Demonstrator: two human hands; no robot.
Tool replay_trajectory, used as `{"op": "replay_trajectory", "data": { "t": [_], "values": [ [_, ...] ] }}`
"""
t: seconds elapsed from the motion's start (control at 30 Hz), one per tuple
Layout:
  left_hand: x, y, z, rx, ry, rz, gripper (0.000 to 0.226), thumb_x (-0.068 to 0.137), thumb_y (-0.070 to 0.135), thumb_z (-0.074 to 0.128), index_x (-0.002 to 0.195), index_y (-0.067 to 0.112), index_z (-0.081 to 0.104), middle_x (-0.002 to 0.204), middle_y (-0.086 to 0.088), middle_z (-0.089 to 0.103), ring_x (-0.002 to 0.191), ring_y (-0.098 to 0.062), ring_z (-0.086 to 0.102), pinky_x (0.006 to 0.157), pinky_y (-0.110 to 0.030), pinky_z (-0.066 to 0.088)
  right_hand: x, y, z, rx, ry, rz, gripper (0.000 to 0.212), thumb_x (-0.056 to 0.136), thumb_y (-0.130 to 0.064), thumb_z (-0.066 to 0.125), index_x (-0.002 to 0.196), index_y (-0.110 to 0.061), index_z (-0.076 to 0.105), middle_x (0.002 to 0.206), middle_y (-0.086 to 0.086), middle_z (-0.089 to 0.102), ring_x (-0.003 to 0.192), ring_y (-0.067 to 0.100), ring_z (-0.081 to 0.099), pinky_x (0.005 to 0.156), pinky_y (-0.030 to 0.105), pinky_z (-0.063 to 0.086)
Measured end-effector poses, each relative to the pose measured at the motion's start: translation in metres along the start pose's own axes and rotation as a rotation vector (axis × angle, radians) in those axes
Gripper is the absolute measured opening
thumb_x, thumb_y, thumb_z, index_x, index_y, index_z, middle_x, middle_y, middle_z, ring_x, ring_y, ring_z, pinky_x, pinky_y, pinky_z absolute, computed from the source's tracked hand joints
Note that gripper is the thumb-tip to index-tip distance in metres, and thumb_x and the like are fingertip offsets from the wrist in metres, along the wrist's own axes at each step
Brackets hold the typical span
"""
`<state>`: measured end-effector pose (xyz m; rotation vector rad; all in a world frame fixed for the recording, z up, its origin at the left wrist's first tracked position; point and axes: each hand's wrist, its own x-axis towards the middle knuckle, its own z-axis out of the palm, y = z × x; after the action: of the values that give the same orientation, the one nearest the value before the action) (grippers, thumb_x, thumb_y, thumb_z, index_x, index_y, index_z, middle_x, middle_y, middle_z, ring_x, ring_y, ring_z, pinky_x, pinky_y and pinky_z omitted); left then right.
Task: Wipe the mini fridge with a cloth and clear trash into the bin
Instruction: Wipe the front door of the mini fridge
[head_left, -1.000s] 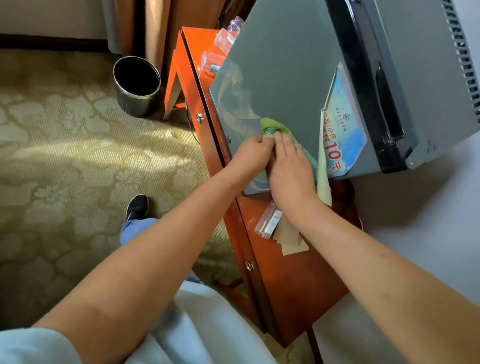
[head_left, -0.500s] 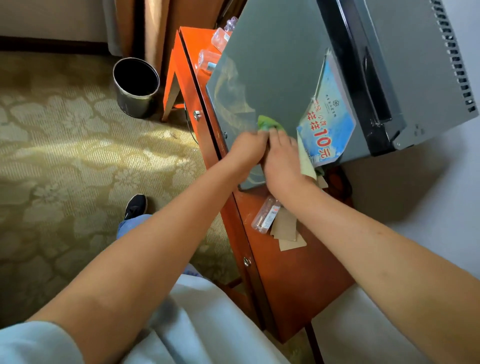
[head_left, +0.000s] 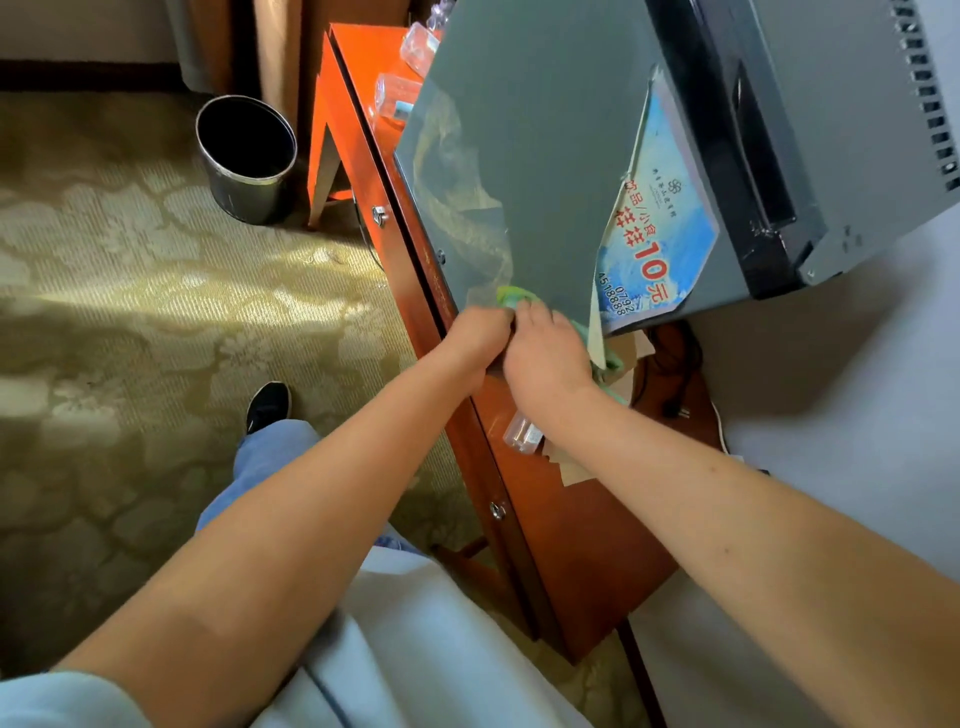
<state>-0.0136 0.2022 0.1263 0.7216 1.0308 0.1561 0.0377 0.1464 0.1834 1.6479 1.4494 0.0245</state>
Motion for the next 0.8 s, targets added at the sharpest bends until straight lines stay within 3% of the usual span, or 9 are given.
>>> {"op": "replay_trajectory", "data": {
  "t": [0.07, 0.1, 0.2, 0.33, 0.47, 0.67, 0.73, 0.8],
  "values": [
    [0.008, 0.019, -0.007, 0.053, 0.043, 0.063, 0.021, 0.101, 0.022, 0.054, 0.099, 0.006, 0.067, 0.082, -0.004, 0.062, 0.079, -0.022, 0.061, 0.063, -0.028, 0.052, 0.010, 0.005, -0.012, 0.028, 0.049, 0.033, 0.053, 0.101, -0.015, 0.041, 0.151, 0.002, 0.035, 0.156, 0.019, 0.029, 0.138, 0.031, 0.032, 0.111, 0.038, 0.032],
    [0.011, 0.023, -0.009, 0.078, 0.056, 0.088, 0.019, 0.101, 0.024, 0.054, 0.091, 0.011, 0.065, 0.081, -0.002, 0.061, 0.079, -0.021, 0.060, 0.067, -0.030, 0.053, 0.013, 0.005, -0.013, 0.040, 0.069, 0.050, 0.054, 0.101, -0.014, 0.040, 0.151, 0.002, 0.033, 0.157, 0.019, 0.028, 0.139, 0.031, 0.031, 0.112, 0.038, 0.031],
    [0.013, 0.014, -0.008, 0.096, 0.050, 0.073, 0.027, 0.100, 0.019, 0.054, 0.073, 0.018, 0.057, 0.071, 0.000, 0.056, 0.063, -0.014, 0.054, 0.056, -0.026, 0.047, 0.012, -0.003, 0.002, 0.009, 0.067, 0.066, 0.056, 0.102, -0.015, 0.037, 0.154, 0.003, 0.026, 0.161, 0.020, 0.021, 0.146, 0.032, 0.024, 0.118, 0.040, 0.026],
    [0.008, -0.030, 0.002, -0.041, -0.030, -0.118, 0.020, 0.100, 0.014, 0.055, 0.082, 0.011, 0.063, 0.071, -0.005, 0.062, 0.061, -0.017, 0.057, 0.038, -0.016, 0.040, 0.000, -0.018, 0.032, -0.017, -0.098, -0.020, 0.058, 0.102, -0.025, 0.048, 0.152, 0.000, 0.033, 0.160, 0.021, 0.024, 0.145, 0.033, 0.025, 0.119, 0.041, 0.024],
    [0.005, -0.041, 0.005, -0.031, -0.036, -0.189, 0.021, 0.102, 0.019, 0.057, 0.083, 0.012, 0.063, 0.074, -0.004, 0.063, 0.062, -0.016, 0.058, 0.041, -0.018, 0.043, -0.006, -0.021, 0.034, 0.003, -0.193, -0.070, 0.055, 0.096, -0.031, 0.059, 0.145, -0.007, 0.048, 0.147, 0.015, 0.040, 0.133, 0.030, 0.037, 0.109, 0.038, 0.035],
    [0.021, -0.013, -0.003, 0.001, 0.038, -0.045, 0.027, 0.096, 0.014, 0.062, 0.070, 0.012, 0.058, 0.057, 0.000, 0.054, 0.047, -0.012, 0.050, 0.044, -0.021, 0.037, 0.005, -0.007, 0.019, 0.034, -0.002, -0.020, 0.049, 0.099, -0.012, 0.045, 0.147, -0.001, 0.043, 0.153, 0.020, 0.034, 0.135, 0.032, 0.036, 0.110, 0.040, 0.033],
    [0.028, -0.018, -0.006, 0.044, 0.027, -0.058, 0.025, 0.096, 0.012, 0.058, 0.071, 0.011, 0.059, 0.061, -0.003, 0.054, 0.054, -0.017, 0.050, 0.050, -0.025, 0.037, 0.009, -0.014, 0.027, 0.025, -0.001, -0.016, 0.054, 0.099, -0.016, 0.047, 0.149, 0.002, 0.038, 0.157, 0.021, 0.028, 0.139, 0.033, 0.032, 0.115, 0.041, 0.028],
    [0.034, -0.032, -0.005, 0.078, 0.026, -0.115, 0.016, 0.097, 0.014, 0.055, 0.084, 0.008, 0.063, 0.073, -0.009, 0.057, 0.067, -0.021, 0.053, 0.057, -0.032, 0.040, 0.011, -0.025, 0.040, 0.018, -0.041, -0.031, 0.054, 0.099, -0.017, 0.047, 0.149, 0.001, 0.038, 0.157, 0.020, 0.028, 0.140, 0.032, 0.030, 0.117, 0.040, 0.026]
  ]
}}
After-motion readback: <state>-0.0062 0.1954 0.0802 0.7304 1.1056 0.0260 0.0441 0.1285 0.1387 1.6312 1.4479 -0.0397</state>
